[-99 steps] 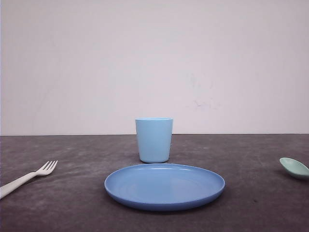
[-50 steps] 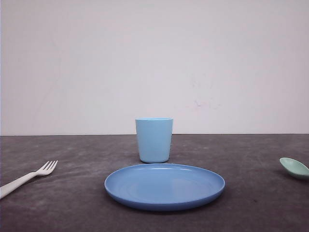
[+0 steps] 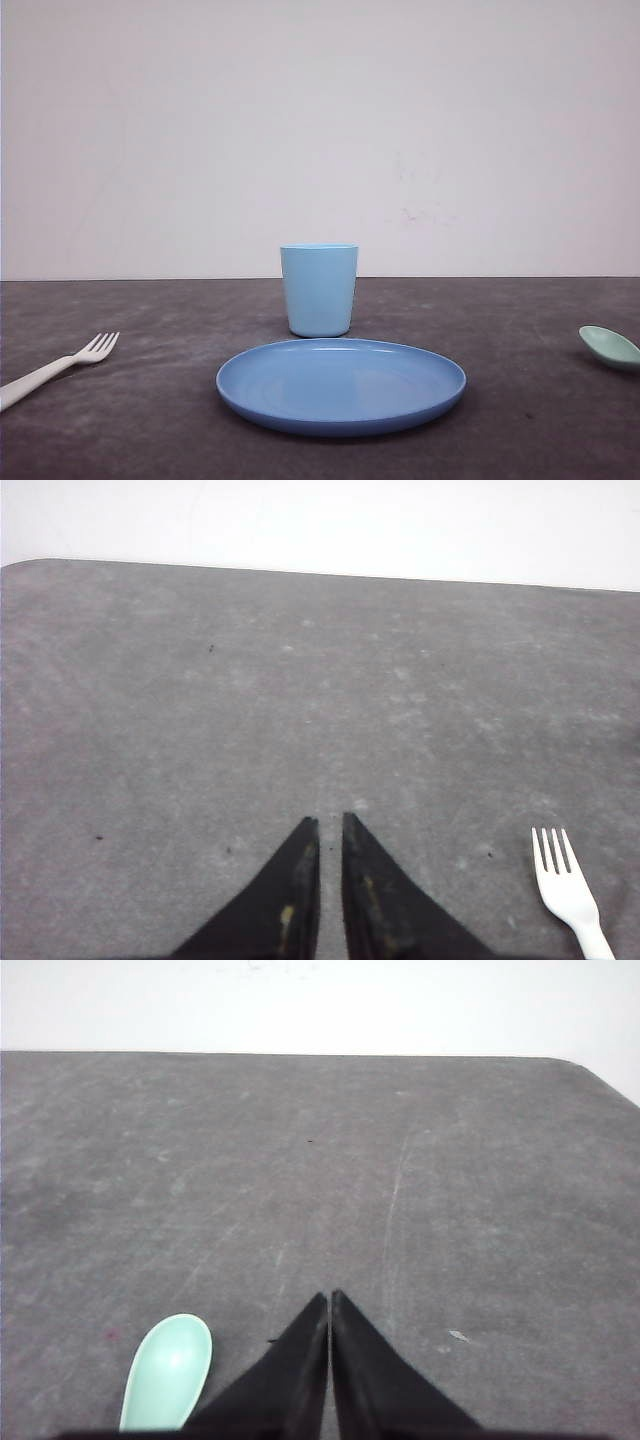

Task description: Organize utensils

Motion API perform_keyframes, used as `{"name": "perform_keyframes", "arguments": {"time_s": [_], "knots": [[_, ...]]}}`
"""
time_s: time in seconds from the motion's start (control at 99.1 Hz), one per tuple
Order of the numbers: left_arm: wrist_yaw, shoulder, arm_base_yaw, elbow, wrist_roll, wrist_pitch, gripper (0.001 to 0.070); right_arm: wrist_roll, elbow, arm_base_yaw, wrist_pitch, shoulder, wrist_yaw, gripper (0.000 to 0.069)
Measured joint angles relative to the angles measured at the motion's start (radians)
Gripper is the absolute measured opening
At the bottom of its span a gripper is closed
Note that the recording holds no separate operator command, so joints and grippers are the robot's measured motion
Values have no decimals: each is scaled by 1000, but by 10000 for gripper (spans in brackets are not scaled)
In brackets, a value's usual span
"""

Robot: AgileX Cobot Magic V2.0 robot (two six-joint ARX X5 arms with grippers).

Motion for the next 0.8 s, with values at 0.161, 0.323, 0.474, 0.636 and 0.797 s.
{"name": "perform_keyframes", "arguments": {"time_s": [0.161, 0.323, 0.474, 0.636, 0.797], "knots": [[1, 0, 0, 0, -86, 0, 14, 53, 0, 0, 0, 0, -4, 4], [28, 0, 0, 1, -189, 0, 14, 145, 4, 0, 2, 0, -69, 4], [107, 0, 0, 39, -302, -13, 14, 262, 105, 0, -6, 4, -141, 4], [175, 2, 0, 165, -382, 14, 14, 312, 280, 1, -53, 15, -161, 4], [219, 51, 0, 327, -391, -52, 14, 291, 475, 1, -216, 98, -161, 4]]}}
